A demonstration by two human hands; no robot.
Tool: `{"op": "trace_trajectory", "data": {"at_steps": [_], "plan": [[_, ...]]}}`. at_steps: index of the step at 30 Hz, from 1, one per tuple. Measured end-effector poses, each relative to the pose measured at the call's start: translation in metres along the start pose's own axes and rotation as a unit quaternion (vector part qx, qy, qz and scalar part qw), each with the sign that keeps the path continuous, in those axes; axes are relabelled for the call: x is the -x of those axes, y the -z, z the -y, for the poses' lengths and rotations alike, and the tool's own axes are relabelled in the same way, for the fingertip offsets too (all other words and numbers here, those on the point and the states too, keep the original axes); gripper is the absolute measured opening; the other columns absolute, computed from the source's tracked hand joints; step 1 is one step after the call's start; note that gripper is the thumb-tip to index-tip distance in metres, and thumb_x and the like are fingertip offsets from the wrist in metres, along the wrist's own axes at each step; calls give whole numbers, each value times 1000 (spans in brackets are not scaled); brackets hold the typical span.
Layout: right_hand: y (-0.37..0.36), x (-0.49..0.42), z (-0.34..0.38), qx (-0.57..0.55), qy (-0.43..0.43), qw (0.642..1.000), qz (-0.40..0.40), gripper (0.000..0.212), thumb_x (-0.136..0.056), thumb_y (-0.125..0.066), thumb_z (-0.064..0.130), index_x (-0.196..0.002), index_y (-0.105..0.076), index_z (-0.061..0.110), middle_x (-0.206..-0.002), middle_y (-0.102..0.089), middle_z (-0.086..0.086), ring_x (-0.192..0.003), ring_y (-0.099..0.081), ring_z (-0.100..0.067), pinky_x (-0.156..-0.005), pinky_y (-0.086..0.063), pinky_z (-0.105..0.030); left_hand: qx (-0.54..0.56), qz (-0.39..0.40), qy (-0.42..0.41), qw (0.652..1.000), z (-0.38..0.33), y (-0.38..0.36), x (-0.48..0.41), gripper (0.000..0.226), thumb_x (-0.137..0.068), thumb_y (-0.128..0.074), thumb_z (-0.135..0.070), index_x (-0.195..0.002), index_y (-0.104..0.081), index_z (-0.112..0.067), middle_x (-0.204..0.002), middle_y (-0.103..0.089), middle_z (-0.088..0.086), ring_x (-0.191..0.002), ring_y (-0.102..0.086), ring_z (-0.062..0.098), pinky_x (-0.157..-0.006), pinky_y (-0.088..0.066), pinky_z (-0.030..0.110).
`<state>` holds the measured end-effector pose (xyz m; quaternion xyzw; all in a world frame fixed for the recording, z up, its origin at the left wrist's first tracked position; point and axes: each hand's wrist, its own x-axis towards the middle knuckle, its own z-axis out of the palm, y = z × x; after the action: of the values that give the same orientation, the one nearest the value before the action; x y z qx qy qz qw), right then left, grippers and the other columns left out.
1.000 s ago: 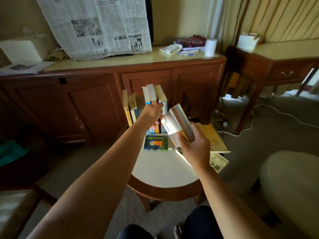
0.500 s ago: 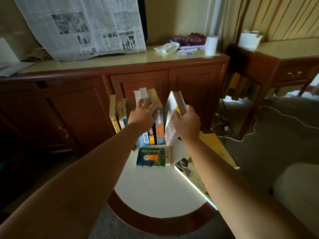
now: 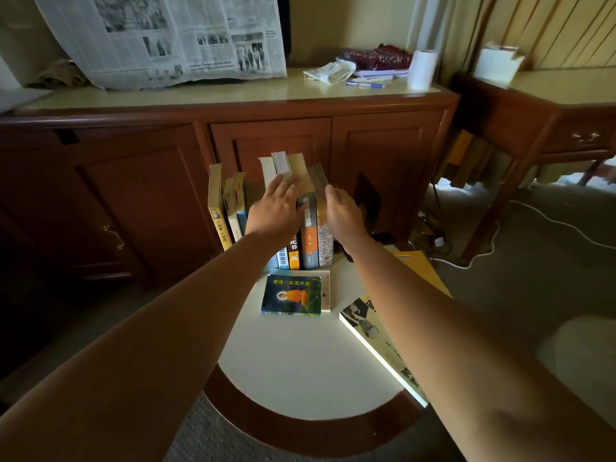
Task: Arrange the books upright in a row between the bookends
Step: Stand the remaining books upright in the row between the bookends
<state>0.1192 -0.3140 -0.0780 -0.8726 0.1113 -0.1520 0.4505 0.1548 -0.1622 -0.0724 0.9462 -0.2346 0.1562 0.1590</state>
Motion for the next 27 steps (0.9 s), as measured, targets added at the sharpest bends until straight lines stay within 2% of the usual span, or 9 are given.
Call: {"op": "trace_trajectory", "data": {"at_steps": [2,5,8,11,15,19,22,24,27], "plan": [[3,5,-3,-107,-22,993,50,45,-101,-45,26,-143,-49,12,-125,-61,-10,-114,-61,-27,-86,-50,-37,9,1,-4,1000,3,-1,0,58,-110,-40,-45,-163,-25,-27,-171,-23,-8,-160,-11,14,-122,-31,49],[-2,14,-18,-265,-63,952,138,71,-88,-57,27,-154,-32,31,-133,-59,-4,-117,-58,-21,-91,-47,-37,24,0,-6,1000,8,-1,-2,60,-107,-46,-45,-162,-29,-29,-170,-26,-8,-160,-13,15,-125,-23,59],[-13,10,-40,-145,-30,974,169,106,-83,-77,12,-157,-9,47,-139,-56,2,-126,-57,-22,-99,-52,-56,42,-27,-21,999,12,-5,-2,58,-106,-54,-40,-159,-38,-26,-166,-36,-6,-158,-20,18,-118,-41,53],[-18,3,-49,-16,26,989,147,127,-74,-90,13,-160,1,38,-146,-52,2,-127,-55,-16,-102,-50,-41,42,-51,-22,998,13,-9,-2,54,-105,-57,-35,-156,-44,-25,-163,-42,-6,-156,-26,20,-107,-52,49],[-26,0,-56,0,48,996,77,119,-73,-89,7,-160,-11,32,-129,-63,4,-114,-64,-11,-96,-57,-37,28,-58,-31,997,14,-11,-1,52,-106,-55,-38,-155,-45,-24,-162,-43,-5,-156,-27,21,-99,-56,49],[-30,-2,-58,-18,41,996,74,120,-72,-89,7,-158,-11,36,-136,-59,4,-120,-62,-15,-98,-56,-39,14,-37,-27,999,13,-9,0,55,-106,-51,-43,-158,-40,-26,-165,-37,-5,-158,-20,21,-104,-53,54],[-24,4,-51,5,22,996,92,118,-74,-88,13,-158,-8,33,-143,-55,1,-123,-58,-17,-101,-52,-41,-23,22,-9,999,6,-4,2,65,-106,-42,-51,-163,-25,-26,-173,-18,-4,-161,-2,22,-124,-19,66],[-14,11,-45,5,7,996,90,107,-75,-87,15,-156,-19,28,-143,-56,-2,-130,-57,-23,-106,-50,-46,-83,12,-12,996,-1,1,8,71,-106,-37,-53,-165,-17,-20,-175,-5,0,-161,9,25,-124,2,68],[11,29,-43,20,-3,996,92,91,-86,-80,16,-159,-26,20,-156,-45,-7,-142,-45,-26,-113,-43,-45,-97,-34,-20,994,-20,3,26,74,-105,-40,-46,-165,-14,-13,-175,-1,6,-160,12,28,-125,7,65]]}}
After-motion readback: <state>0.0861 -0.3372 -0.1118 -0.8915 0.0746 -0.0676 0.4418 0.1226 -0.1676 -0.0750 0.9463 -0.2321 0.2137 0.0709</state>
